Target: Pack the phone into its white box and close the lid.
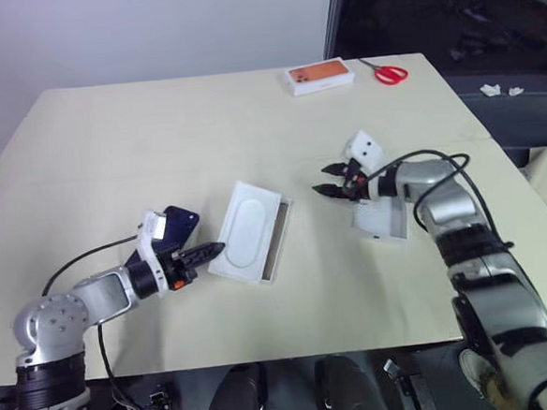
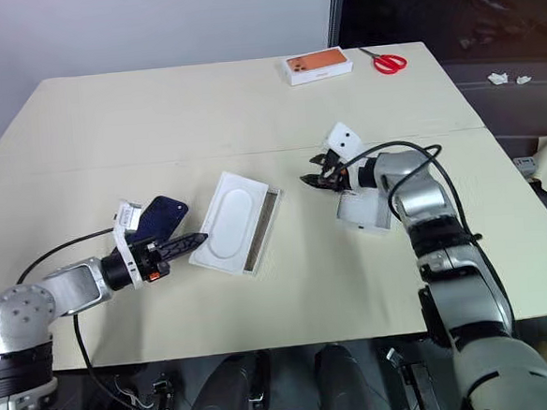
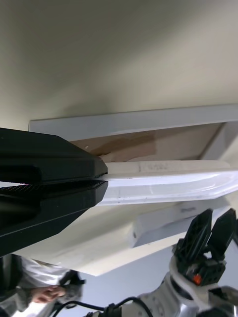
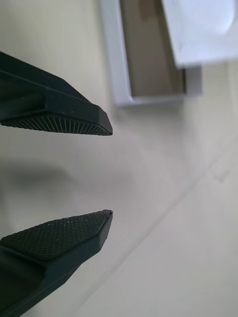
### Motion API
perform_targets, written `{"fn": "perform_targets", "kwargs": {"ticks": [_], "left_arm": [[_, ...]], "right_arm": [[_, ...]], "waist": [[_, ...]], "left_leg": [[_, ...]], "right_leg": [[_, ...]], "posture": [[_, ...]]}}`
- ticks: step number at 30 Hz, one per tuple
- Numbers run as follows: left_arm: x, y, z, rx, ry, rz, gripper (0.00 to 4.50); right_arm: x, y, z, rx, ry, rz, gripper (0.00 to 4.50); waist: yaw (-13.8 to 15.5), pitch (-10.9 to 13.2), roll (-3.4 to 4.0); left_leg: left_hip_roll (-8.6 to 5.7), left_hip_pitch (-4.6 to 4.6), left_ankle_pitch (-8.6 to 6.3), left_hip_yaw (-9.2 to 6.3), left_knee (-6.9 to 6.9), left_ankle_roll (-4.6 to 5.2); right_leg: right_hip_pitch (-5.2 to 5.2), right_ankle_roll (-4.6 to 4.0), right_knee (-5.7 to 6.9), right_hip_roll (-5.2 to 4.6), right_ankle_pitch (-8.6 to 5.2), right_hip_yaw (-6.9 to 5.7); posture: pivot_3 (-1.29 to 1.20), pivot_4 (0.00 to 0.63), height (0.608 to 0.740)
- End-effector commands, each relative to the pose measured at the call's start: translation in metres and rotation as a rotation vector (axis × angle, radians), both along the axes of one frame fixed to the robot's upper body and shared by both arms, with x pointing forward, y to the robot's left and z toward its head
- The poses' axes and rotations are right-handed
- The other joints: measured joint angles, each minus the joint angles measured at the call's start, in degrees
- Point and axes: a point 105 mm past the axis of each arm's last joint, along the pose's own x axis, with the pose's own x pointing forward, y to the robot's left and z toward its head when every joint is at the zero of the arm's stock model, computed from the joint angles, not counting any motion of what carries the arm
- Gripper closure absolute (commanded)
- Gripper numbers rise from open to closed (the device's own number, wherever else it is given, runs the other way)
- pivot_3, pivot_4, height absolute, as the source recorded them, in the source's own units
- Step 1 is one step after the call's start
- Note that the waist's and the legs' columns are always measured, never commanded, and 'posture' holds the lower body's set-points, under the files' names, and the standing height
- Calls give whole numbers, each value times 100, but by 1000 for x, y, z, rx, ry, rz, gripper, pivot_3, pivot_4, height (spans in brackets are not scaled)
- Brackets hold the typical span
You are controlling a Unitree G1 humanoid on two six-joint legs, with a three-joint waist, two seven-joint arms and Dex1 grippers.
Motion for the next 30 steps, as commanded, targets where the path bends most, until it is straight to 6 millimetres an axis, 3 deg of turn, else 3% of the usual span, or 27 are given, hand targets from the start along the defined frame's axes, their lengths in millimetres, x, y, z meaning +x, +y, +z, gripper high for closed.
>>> {"fn": "perform_targets", "kwargs": {"ticks": [1,2,3,5,11,20,27,28,30], "left_arm": [[3,2,-2,35,-2,-9,4500],[4,2,-2,35,-3,-11,4500],[4,1,-1,30,-3,-13,3848],[7,1,1,23,-4,-16,3073],[8,-4,10,27,-33,-51,24],[15,6,28,66,-114,-14,24],[21,29,25,139,-161,85,24],[22,31,24,145,-163,94,0],[25,33,22,168,-166,111,527]], "right_arm": [[-6,4,19,30,-58,4,2030],[-6,5,20,34,-57,1,2030],[-7,6,21,36,-56,-1,1974],[-8,8,20,36,-54,-1,1974],[-14,16,14,43,-34,20,1974],[-16,27,13,66,-26,41,1974],[-35,37,12,117,23,136,1974],[-39,38,12,117,26,148,2516],[-41,38,8,76,20,153,3250]], "waist": [[-9,0,0],[-8,0,0],[-5,0,0],[9,0,0],[26,1,-1],[20,1,-1],[19,1,-1],[25,1,0],[34,1,0]], "left_leg": [[0,0,0,0,0,0],[0,0,0,1,-1,0],[0,0,0,1,0,0],[0,0,0,1,-1,0],[-1,0,0,1,1,0],[-1,0,0,1,0,0],[-1,0,0,0,-5,0],[-1,0,0,0,-5,1],[-1,0,-15,0,-4,25]], "right_leg": [[-1,0,0,0,0,1],[-1,0,1,0,0,1],[-1,0,1,0,0,1],[-1,0,0,-1,0,1],[3,0,-2,-3,0,0],[1,0,-2,-2,0,0],[0,0,-5,-2,0,0],[0,0,-5,-2,0,0],[1,0,-4,-4,0,-1]], "posture": [[0,150,740],[0,150,740],[0,150,740],[0,150,740],[0,150,740],[0,150,740],[0,150,740],[0,150,740],[0,150,740]]}}
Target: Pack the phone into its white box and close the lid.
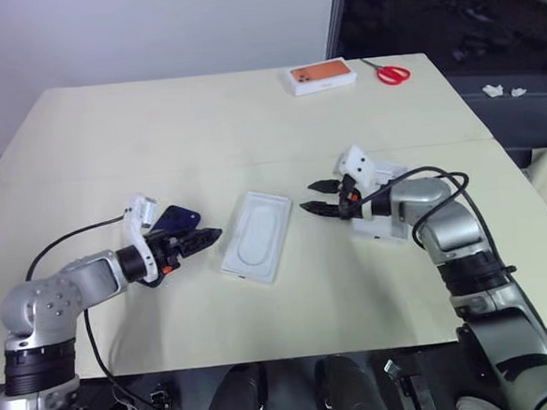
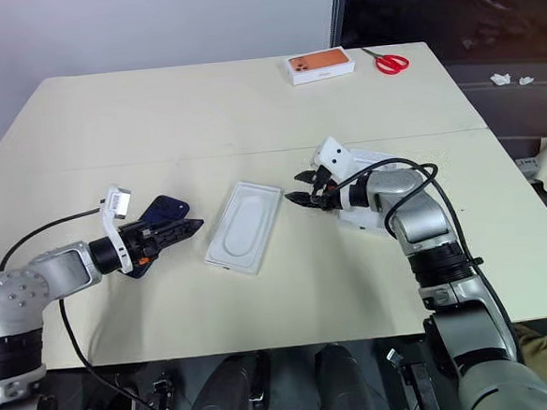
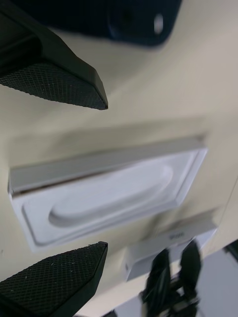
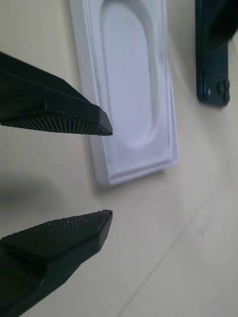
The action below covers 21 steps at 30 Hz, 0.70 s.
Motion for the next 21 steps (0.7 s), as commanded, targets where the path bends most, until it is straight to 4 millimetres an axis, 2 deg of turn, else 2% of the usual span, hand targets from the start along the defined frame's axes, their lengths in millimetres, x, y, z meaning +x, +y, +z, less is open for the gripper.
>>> {"fn": "perform_targets", "kwargs": {"ticks": [1,2,3,8,11,15,19,21], "left_arm": [[5,6,7,24,-51,26,831],[6,5,6,30,-51,26,1287],[8,5,4,40,-46,31,1789],[10,-1,-21,148,1,14,4380],[9,-5,-28,170,16,-8,4475],[4,-27,-40,182,57,-115,4475],[0,-48,-47,186,73,-204,4475],[-2,-63,-49,176,79,-253,4475]], "right_arm": [[-7,5,8,-48,-60,46,3747],[-8,5,4,-75,-66,52,4295],[-10,5,0,-102,-68,63,4500],[-17,7,-21,-211,-68,89,4500],[-17,8,-27,-239,-67,94,4500],[-16,14,-27,-241,-85,99,4500],[-7,17,-24,-252,-108,84,4500],[3,16,-22,-258,-121,52,4500]], "waist": [[-1,0,0],[-3,0,0],[-1,0,0],[-4,0,0],[-11,0,0],[-1,0,0],[11,0,0],[8,0,0]], "left_leg": [[-1,0,0,0,0,1],[-2,0,-1,0,0,1],[-2,0,-1,0,0,2],[-1,0,-1,0,0,2],[-1,0,-1,0,-1,1],[-1,0,-1,-1,-1,1],[-4,0,-1,-1,5,2],[-5,0,-1,-2,6,1]], "right_leg": [[0,0,0,-1,0,0],[0,0,0,-2,0,0],[0,0,0,-2,0,0],[1,0,-1,-1,0,-1],[-1,0,0,0,0,-1],[-1,0,0,0,0,-1],[6,0,-1,-3,0,-3],[7,0,0,-3,0,-5]], "posture": [[0,150,740],[0,150,740],[0,150,740],[0,150,740],[0,150,740],[0,150,740],[0,150,740],[0,150,740]]}}
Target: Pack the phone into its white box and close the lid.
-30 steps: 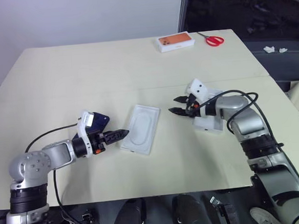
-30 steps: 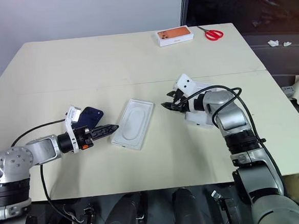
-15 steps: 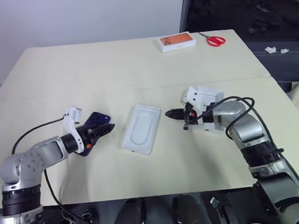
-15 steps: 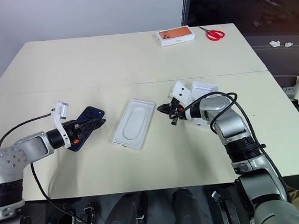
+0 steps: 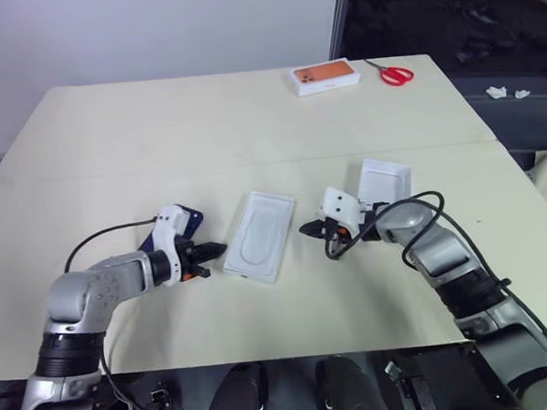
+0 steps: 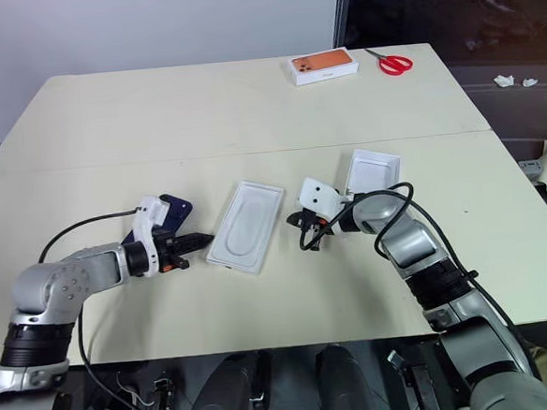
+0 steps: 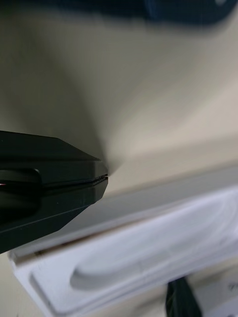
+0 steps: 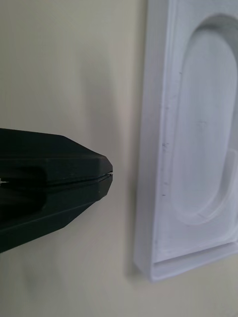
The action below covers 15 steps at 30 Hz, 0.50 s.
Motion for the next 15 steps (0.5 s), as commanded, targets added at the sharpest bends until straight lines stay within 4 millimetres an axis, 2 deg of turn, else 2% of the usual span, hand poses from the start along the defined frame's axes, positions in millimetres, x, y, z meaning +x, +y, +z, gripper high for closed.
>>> {"fn": "perform_targets", "kwargs": {"ticks": [1,9,11,15], "left_arm": [[-8,-27,-8,-7,35,-100,4475],[-6,-45,-9,-44,30,-127,4475],[-4,-44,-8,-41,26,-115,4475],[7,-27,-5,-21,-10,-34,4475]], "right_arm": [[17,3,15,5,-74,-21,4500],[40,0,15,-14,-107,-65,4500],[41,-4,14,-27,-102,-61,4500],[37,-10,17,-32,-103,-43,4500]], "waist": [[-2,0,1],[-9,-1,0],[-11,-1,0],[-17,-1,0]], "left_leg": [[0,0,1,0,0,-1],[-1,0,13,0,2,-21],[-1,0,13,0,3,-21],[-1,0,13,0,3,-21]], "right_leg": [[0,0,0,0,0,0],[2,0,-1,1,0,-1],[2,0,-1,2,0,-1],[2,0,0,2,0,-1]], "posture": [[0,150,740],[0,150,740],[0,150,740],[0,150,740]]}}
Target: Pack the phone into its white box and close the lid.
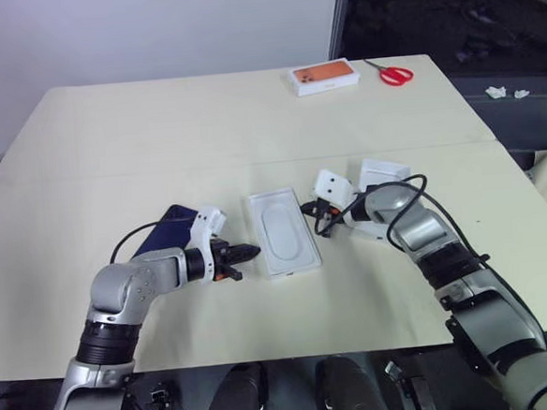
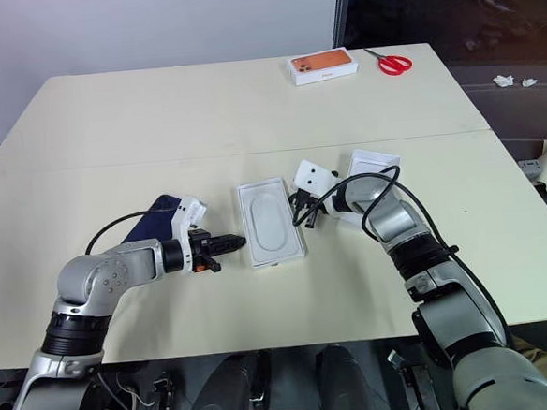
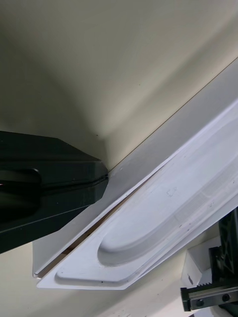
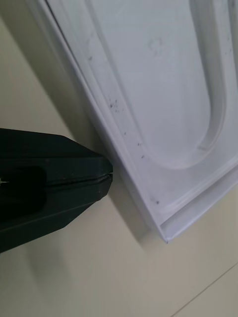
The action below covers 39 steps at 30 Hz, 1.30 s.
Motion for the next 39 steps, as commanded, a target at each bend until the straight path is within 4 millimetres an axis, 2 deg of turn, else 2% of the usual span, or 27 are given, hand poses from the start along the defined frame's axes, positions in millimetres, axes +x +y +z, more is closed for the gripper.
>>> {"fn": "perform_targets", "kwargs": {"ticks": [1,6,8,10,11,15,21,24,29,34,39], "left_arm": [[8,16,0,25,-16,73,4475],[10,21,1,31,-28,105,4475],[8,21,2,25,-38,99,4475],[8,23,6,22,-54,107,4475],[8,23,9,21,-71,107,4475],[5,29,19,24,-128,101,4475],[1,50,21,58,-158,132,4475],[1,55,24,57,-159,151,4475],[-1,54,25,56,-161,155,4475],[-3,56,27,59,-187,163,4475],[0,66,38,38,-253,190,4475]], "right_arm": [[0,-5,22,21,-55,22,4500],[-6,5,59,135,-66,57,4500],[-17,17,70,185,-41,109,4500],[-29,31,73,208,-10,161,4500],[-35,36,72,212,8,183,4500],[-51,52,45,137,47,229,4500],[-49,58,3,-48,30,240,4500],[-40,60,-7,-106,-11,241,4500],[-26,69,-1,-61,-35,219,4500],[-27,72,7,18,2,215,4500],[-22,72,33,145,25,171,4500]], "waist": [[-8,0,0],[-25,0,0],[-29,0,0],[-35,0,0],[-32,0,0],[-11,0,0],[-6,1,0],[-14,0,-1],[-22,0,-1],[-21,0,-1],[-18,1,0]], "left_leg": [[0,0,0,0,0,0],[3,0,0,0,-1,1],[5,0,-1,-1,-1,1],[7,0,-1,0,-2,2],[8,0,-3,-1,-2,4],[7,0,-15,-2,-2,24],[4,0,-15,-1,-2,24],[4,0,-13,0,-2,22],[6,1,-9,-3,-3,14],[6,1,-2,-3,-3,2],[6,1,-5,-3,-5,8]], "right_leg": [[0,0,0,1,0,0],[-3,0,2,3,0,1],[-4,0,3,4,0,2],[-5,0,3,5,0,2],[-6,0,3,5,0,3],[-5,0,2,3,0,2],[-8,0,2,1,0,2],[-8,0,2,1,0,2],[-7,0,4,4,0,0],[-7,0,4,4,0,0],[-8,0,4,4,0,1]], "posture": [[0,150,740],[0,150,740],[0,150,740],[0,150,740],[0,150,740],[0,150,740],[0,150,740],[0,150,740],[0,150,740],[0,150,740],[0,150,740]]}}
